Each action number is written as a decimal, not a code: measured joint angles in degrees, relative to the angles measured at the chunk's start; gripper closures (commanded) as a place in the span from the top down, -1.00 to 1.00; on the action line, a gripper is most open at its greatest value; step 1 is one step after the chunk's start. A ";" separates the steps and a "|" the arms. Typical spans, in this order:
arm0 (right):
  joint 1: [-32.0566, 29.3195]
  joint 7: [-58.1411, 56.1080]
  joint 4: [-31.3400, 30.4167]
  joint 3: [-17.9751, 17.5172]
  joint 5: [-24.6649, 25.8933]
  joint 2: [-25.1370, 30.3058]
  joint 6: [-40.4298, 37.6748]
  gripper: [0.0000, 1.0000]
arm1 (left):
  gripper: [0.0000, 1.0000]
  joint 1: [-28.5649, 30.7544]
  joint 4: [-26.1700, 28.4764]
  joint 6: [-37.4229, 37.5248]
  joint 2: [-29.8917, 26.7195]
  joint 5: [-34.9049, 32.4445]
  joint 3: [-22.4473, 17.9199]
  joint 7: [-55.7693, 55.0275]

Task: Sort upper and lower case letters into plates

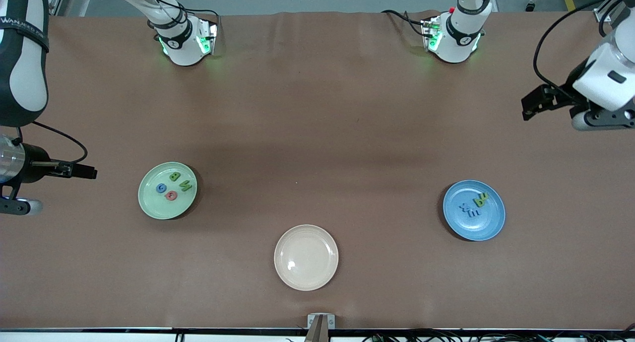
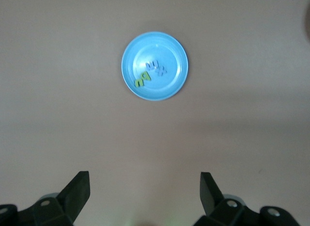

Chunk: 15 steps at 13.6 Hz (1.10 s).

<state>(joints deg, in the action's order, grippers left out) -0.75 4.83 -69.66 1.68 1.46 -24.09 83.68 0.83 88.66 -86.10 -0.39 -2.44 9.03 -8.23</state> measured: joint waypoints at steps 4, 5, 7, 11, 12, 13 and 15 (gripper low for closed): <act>0.19 0.01 1.16 -0.18 -0.07 -0.18 0.07 1.00 | 1.00 -0.12 5.32 -0.73 -6.21 0.12 -0.60 0.02; 0.38 0.01 1.44 -0.30 -0.07 -0.17 -0.08 1.00 | 1.00 -0.14 5.97 -0.84 -7.14 0.17 -1.21 0.02; 0.64 0.00 2.15 -0.35 -0.08 0.08 -1.55 1.00 | 1.00 -0.13 6.95 -0.91 -8.22 1.00 -2.45 0.23; 0.78 -0.15 2.38 -0.61 -0.08 1.39 -3.27 1.00 | 1.00 -0.23 7.90 -1.79 -8.71 1.46 -2.64 0.26; 0.77 -1.05 2.07 -0.60 -0.08 1.73 -3.24 1.00 | 1.00 -0.30 7.93 -2.02 -8.71 1.46 -2.56 0.26; 0.76 -2.74 1.36 -0.58 -0.08 2.30 -3.01 1.00 | 1.00 -0.36 7.93 -2.12 -8.71 1.46 -2.49 0.26; 0.73 -4.95 -0.57 -0.44 -0.08 3.83 -2.58 1.00 | 1.00 -0.49 7.92 -2.12 -8.72 1.46 -2.44 0.38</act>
<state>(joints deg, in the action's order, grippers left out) -0.02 -0.12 -70.23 1.24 1.39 -20.26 81.10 0.34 96.58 -88.22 -9.11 -0.98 6.59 -7.85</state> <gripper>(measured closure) 0.000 0.000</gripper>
